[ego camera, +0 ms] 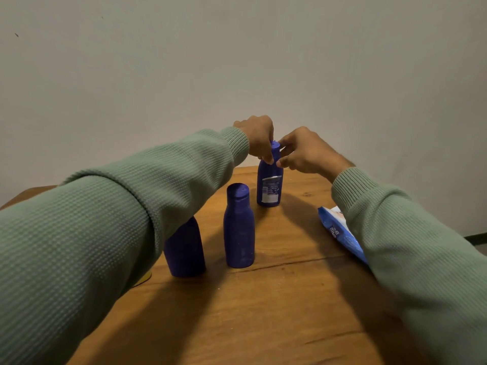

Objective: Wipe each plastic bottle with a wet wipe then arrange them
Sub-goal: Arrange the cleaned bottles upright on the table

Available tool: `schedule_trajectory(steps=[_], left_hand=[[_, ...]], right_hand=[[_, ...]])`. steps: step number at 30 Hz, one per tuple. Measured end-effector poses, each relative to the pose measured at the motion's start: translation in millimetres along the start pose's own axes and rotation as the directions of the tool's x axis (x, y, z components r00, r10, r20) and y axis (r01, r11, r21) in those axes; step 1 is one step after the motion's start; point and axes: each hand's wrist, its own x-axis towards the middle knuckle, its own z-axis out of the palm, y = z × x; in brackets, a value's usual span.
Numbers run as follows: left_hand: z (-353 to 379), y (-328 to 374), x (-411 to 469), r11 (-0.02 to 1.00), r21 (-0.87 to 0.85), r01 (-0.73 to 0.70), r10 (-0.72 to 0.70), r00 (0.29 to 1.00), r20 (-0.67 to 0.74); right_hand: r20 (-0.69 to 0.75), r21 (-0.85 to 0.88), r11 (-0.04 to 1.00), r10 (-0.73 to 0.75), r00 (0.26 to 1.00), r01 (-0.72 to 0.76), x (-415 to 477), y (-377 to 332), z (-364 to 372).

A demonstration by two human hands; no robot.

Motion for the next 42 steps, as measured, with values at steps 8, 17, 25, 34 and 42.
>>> schedule_trajectory(steps=[8, 17, 25, 34, 42], left_hand=[[1.6, -1.8, 2.2, 1.000, 0.019, 0.014, -0.014, 1.000, 0.021], [-3.6, 4.3, -2.1, 0.999, 0.022, 0.024, -0.025, 0.998, 0.061], [-32.2, 3.5, -18.2, 0.998, 0.051, 0.034, -0.037, 0.997, 0.068], [-94.8, 0.2, -72.7, 0.980, 0.197, -0.005, -0.044, 0.968, 0.246], [-87.9, 5.5, -112.4, 0.984, 0.177, -0.020, -0.068, 0.879, 0.473]], right_hand=[[-0.009, -0.039, 0.999, 0.010, 1.000, -0.011, 3.1, 0.4, 5.1], [0.015, -0.047, 0.997, 0.065, 0.998, -0.064, 5.3, 1.4, 3.7], [-0.094, -0.112, 0.989, 0.089, 0.992, -0.099, 0.0, -0.8, -16.5], [0.105, -0.041, 0.998, -0.040, 0.994, 0.045, -36.5, -49.7, -60.1], [0.474, -0.061, 0.993, -0.057, 0.879, 0.098, -63.3, -77.9, -39.6]])
